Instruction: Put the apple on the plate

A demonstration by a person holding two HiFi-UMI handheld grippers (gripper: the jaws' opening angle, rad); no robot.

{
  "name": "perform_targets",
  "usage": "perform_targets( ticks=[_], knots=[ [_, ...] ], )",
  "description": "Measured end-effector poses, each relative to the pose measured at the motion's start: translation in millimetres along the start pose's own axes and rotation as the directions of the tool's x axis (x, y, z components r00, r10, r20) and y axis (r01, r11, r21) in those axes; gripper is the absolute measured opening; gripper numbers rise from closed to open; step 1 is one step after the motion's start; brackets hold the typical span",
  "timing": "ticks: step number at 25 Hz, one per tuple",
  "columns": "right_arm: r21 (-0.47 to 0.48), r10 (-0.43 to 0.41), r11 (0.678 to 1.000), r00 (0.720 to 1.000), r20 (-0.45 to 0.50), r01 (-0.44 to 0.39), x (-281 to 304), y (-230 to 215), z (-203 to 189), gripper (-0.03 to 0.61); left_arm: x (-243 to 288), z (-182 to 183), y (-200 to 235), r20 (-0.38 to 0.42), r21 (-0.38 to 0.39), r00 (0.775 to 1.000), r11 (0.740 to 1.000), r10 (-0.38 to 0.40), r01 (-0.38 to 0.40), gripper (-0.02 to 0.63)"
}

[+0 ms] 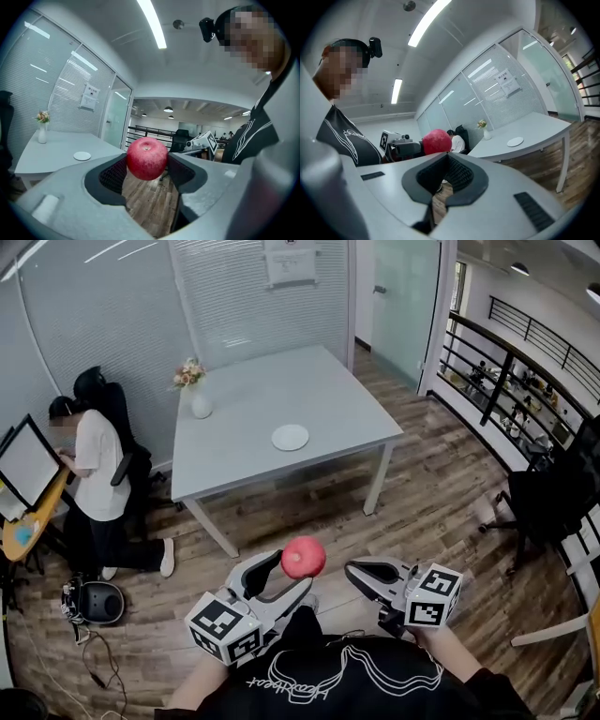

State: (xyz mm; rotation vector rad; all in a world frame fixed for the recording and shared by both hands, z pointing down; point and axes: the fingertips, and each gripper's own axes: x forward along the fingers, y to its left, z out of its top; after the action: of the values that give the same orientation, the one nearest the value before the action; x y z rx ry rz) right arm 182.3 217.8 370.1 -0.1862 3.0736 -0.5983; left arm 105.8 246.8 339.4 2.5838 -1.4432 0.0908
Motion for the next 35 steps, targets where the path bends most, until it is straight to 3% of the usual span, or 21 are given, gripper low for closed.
perform_targets(
  ticks=[8,18,25,35],
  knots=[
    [0.039,-0.031,0.999,0.999,0.013,0.031,7.2,-27.0,-3.4,0.009,9.6,-6.3,18.4,0.01,-0.021,1.0,1.0,0.02,-0.02,0.281],
    [0.033,-0.008,0.999,1.0,0.01,0.008,47.4,-66.4,9.0,0.009,34.3,-4.2,67.2,0.008,-0.005,0.999,0.999,0.037,-0.036,0.281],
    [0.038,-0.018,0.999,1.0,0.012,0.017,88.7,-110.0,39.8,0.009,62.0,11.8,123.0,0.004,-0.033,1.0,0.999,0.018,-0.018,0.281],
    [0.084,-0.099,0.992,0.995,0.032,0.096,150.1,-194.6,80.8,0.009,115.9,42.0,226.3,-0.031,-0.026,0.999,0.999,-0.033,0.033,0.281]
  ],
)
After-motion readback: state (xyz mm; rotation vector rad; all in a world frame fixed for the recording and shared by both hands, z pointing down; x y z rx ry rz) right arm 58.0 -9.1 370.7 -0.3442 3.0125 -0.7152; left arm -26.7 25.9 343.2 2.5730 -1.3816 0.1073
